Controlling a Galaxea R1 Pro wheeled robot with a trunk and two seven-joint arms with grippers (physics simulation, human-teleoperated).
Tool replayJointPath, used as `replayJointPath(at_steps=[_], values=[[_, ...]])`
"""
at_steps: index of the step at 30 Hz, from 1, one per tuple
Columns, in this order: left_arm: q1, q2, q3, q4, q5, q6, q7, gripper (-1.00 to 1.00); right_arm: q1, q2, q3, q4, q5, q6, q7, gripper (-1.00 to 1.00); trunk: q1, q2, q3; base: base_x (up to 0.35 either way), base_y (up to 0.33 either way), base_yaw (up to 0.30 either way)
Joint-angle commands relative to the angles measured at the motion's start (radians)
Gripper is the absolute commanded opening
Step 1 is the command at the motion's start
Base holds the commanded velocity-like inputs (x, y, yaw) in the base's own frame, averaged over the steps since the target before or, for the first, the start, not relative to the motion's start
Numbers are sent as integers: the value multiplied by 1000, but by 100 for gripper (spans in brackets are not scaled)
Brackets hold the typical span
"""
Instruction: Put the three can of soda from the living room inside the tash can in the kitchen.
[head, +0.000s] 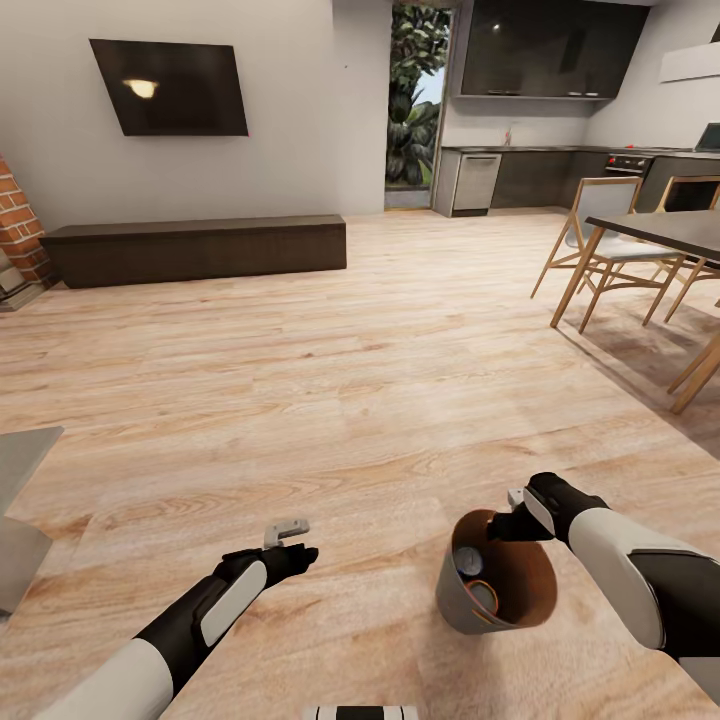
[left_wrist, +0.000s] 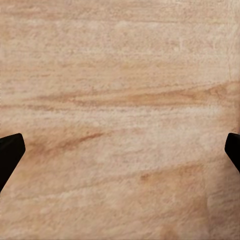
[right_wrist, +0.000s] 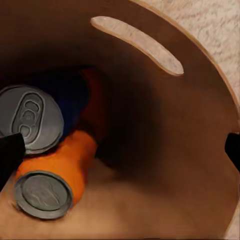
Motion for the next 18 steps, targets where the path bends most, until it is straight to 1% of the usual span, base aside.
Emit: replayJointPath(at_steps=[1,2,18], values=[[0,0,0,0,0,0,0,100,0,0,0,0,0,0,0,100,0,0,0,0,0,0],[0,0,0,1,0,0,0,100,0,0,0,0,0,0,0,100,0,0,0,0,0,0],[-1,-2,-1,5,0,0,-1,100,0,0,0,0,0,0,-1,100,-7,4,62,0,0,0]])
